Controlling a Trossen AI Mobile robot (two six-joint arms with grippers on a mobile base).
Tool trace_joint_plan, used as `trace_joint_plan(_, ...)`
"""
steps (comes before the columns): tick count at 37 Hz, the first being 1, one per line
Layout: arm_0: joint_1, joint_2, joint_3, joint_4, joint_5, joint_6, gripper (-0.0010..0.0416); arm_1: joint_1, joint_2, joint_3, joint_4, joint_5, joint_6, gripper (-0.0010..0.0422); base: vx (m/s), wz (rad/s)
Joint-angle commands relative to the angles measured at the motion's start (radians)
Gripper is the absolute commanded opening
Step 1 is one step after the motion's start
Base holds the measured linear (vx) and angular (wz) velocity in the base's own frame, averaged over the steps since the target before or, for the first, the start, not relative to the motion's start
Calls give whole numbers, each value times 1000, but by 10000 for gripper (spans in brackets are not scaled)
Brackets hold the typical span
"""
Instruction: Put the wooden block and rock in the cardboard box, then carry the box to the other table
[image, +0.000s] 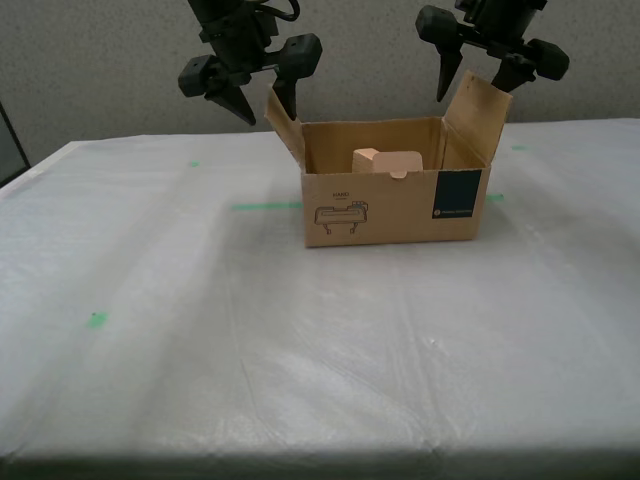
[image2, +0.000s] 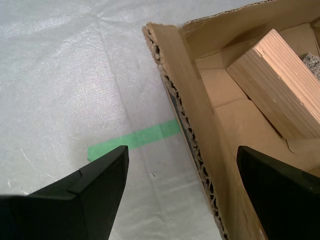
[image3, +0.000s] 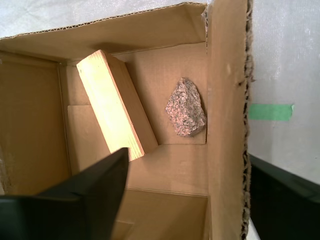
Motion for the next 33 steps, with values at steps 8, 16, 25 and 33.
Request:
trace_joint_plan(8, 1, -1, 1, -10, 0, -22, 378, -1, -1, 1, -3, -2, 1, 293, 0, 0)
trace_joint_plan(16, 1, -1, 1, -12, 0, -22, 375, -1, 0, 1, -3, -2, 1, 293, 0, 0)
trace_joint_plan(25, 1, -1, 1, -17, 0, -30, 389, -2, 0, 1, -1, -2, -6, 293, 0, 0)
trace_joint_plan(33, 1, -1, 1, -27, 0, -32, 392, -2, 0, 1, -1, -2, -7, 293, 0, 0)
